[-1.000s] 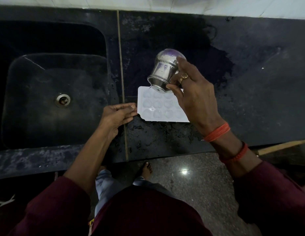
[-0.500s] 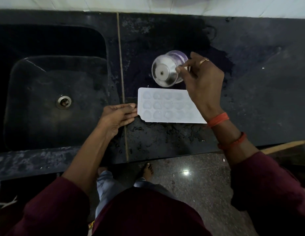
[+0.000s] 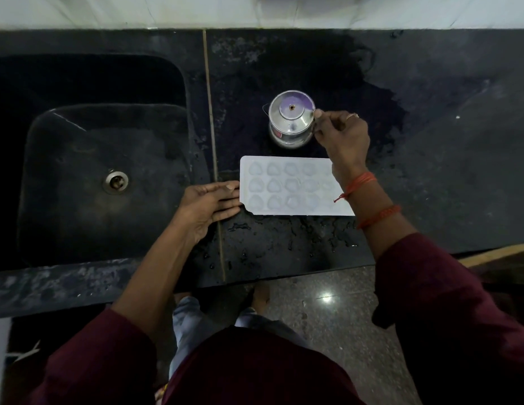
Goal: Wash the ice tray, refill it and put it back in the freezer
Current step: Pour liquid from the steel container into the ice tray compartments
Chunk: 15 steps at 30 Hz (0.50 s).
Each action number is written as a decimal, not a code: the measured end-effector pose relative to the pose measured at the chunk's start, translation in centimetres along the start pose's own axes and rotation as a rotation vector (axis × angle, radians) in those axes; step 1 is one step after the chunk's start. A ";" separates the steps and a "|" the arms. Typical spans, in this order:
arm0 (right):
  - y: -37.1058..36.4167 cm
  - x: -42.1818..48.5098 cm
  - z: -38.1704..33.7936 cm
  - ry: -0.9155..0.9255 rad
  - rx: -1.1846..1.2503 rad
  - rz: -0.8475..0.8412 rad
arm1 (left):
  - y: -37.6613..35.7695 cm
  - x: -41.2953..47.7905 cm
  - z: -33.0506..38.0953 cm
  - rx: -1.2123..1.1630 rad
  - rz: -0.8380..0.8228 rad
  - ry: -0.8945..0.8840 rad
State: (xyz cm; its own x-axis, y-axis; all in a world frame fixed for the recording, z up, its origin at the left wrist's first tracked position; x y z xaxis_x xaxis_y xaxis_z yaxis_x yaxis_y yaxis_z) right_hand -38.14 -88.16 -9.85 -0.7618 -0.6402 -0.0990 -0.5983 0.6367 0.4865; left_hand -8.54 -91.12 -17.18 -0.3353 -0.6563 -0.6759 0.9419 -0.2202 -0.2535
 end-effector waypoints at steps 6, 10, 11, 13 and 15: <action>-0.2 0.6 1.2 -0.098 0.129 -0.052 | 0.1 0.3 0.1 0.015 0.002 0.002; 0.0 0.6 1.6 -0.126 0.181 -0.070 | -0.2 0.7 0.3 0.013 0.010 0.001; 0.1 0.6 1.6 -0.116 0.177 -0.080 | -0.2 0.7 0.3 0.015 0.013 0.003; 0.3 0.5 1.0 -0.061 0.134 -0.114 | -0.3 0.8 0.3 0.020 0.016 0.006; 0.6 0.5 0.8 0.002 0.048 -0.144 | -0.3 0.9 0.4 0.034 0.009 0.007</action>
State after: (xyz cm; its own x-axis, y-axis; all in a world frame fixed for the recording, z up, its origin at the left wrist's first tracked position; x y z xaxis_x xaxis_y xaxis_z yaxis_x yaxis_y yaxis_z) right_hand -39.09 -87.70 -10.31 -0.6670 -0.7270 -0.1633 -0.7125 0.5582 0.4251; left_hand -9.13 -91.95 -17.48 -0.3272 -0.6533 -0.6827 0.9448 -0.2388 -0.2243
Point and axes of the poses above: each hand's wrist, its own x-axis towards the middle knuckle, its own y-axis out of the back of the hand, z = x × y, the point moved 8 cm from there along x, towards the middle knuckle, and after that the axes turned 8 degrees about -x, right-handed, at the moved point
